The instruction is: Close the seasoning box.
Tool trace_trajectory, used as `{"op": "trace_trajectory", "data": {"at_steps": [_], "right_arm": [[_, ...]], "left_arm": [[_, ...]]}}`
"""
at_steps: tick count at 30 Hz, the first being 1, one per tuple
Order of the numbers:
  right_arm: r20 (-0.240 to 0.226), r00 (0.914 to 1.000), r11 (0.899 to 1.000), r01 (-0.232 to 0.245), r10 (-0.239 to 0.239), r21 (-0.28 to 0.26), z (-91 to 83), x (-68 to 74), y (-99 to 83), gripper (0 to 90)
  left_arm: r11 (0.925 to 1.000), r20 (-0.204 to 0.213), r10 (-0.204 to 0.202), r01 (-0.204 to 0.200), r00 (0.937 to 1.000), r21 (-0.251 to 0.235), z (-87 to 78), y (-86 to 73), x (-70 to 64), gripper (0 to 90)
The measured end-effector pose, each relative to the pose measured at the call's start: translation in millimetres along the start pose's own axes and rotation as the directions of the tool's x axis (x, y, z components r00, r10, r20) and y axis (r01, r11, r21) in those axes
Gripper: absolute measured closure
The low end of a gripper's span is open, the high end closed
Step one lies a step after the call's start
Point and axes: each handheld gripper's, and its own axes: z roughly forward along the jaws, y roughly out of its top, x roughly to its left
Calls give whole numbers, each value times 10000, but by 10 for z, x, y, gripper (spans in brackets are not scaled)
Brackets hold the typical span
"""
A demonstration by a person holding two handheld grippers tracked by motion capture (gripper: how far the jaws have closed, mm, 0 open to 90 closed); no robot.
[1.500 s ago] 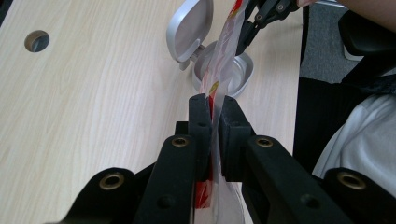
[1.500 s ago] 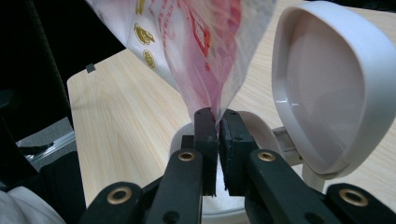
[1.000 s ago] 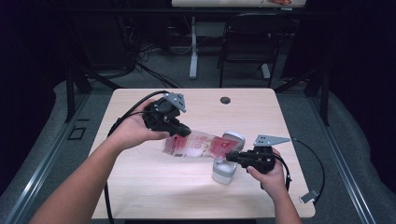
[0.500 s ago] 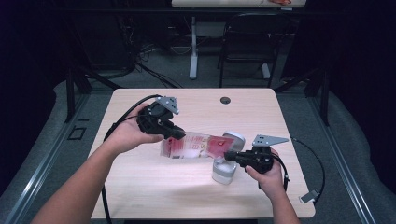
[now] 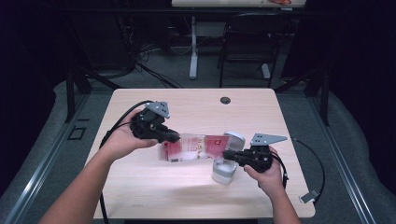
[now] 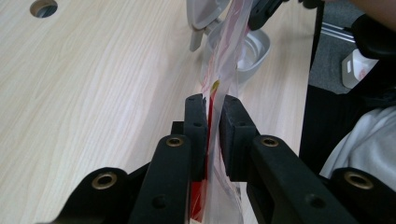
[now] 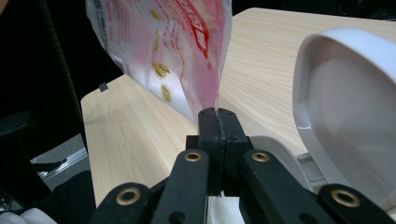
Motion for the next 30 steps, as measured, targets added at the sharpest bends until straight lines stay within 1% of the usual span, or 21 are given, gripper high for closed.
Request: {"op": "trace_trajectory", "data": {"at_steps": [2,4,5,7,8,9,12,14,18,20,22,25,30], "right_arm": [[11,10000,10000,46,-46,30,-2,5,15,900],[-14,10000,10000,42,-42,40,-1,10,25,900],[-22,10000,10000,45,-45,70,-1,12,29,900],[-37,9999,9998,123,-122,149,0,19,45,900],[1,9999,9998,154,-154,161,1,26,55,900],[27,9997,9995,225,-226,232,-3,28,68,900],[40,9997,9996,234,-235,168,-16,32,97,900],[50,9996,9994,283,-284,216,-28,34,118,900],[117,9993,9990,345,-348,280,-25,44,145,900],[172,9992,9990,367,-372,268,-16,48,158,900],[151,9993,9991,342,-346,248,-9,48,165,900],[140,9991,9988,387,-392,309,3,60,176,900],[136,9987,9981,486,-491,371,5,84,204,900]], "left_arm": [[9999,66,-72,73,10000,-133,5,-38,10,819],[9999,101,-85,87,9999,-146,5,-76,22,818],[9995,128,-175,178,9998,-277,12,-98,22,818],[9991,179,-259,265,9995,-342,18,-137,26,819],[9993,185,-196,201,9996,-306,17,-155,33,818],[9989,188,-294,301,9994,-372,23,-172,27,818],[9988,210,-291,299,9994,-387,35,-215,17,817],[9985,208,-293,302,9994,-449,51,-241,8,817],[9983,183,-319,328,9993,-489,70,-303,6,818],[9975,191,-413,423,9990,-560,88,-342,2,817],[9974,102,-460,465,9989,-552,106,-380,-3,815],[9980,-22,-415,413,9991,-485,120,-422,-16,813],[9972,-59,-439,434,9990,-611,127,-481,-37,813]]}}
